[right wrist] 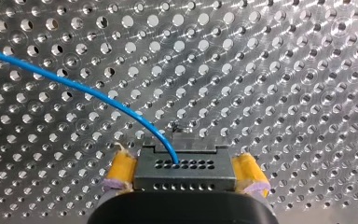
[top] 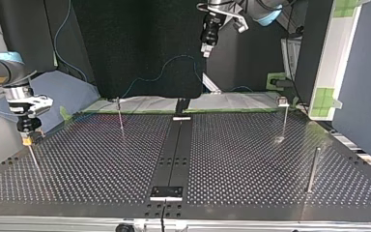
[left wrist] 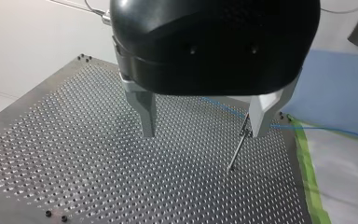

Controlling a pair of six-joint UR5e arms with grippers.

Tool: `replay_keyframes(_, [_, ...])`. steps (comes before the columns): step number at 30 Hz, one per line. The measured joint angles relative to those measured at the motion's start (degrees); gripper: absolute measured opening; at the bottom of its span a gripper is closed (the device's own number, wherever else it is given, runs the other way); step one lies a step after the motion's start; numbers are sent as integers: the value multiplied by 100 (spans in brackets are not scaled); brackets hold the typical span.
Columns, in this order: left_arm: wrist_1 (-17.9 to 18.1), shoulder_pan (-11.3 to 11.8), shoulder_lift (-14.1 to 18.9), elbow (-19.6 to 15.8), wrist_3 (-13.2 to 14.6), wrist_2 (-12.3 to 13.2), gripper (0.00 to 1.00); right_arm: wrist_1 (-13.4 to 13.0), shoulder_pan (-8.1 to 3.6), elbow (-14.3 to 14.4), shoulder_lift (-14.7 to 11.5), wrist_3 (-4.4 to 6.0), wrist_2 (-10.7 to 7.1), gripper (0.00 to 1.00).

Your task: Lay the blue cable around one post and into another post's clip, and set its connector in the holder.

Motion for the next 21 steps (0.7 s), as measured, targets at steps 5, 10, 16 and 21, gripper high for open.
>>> replay_keyframes(5, [204, -38, -224, 181, -227, 133, 100, 10, 0, 2, -2, 0, 7, 92])
replay_keyframes(10, [246, -61, -469, 423, -474, 276, 100, 10, 0, 1, 0, 6, 10, 92])
replay_keyframes(16, [142, -58, -745, 696, -749, 310, 100, 12, -1, 3, -2, 9, 11, 92])
replay_keyframes(21, [120, -36, -1006, 933, -1010, 364, 100, 9, 0, 3, 2, 14, 16, 92])
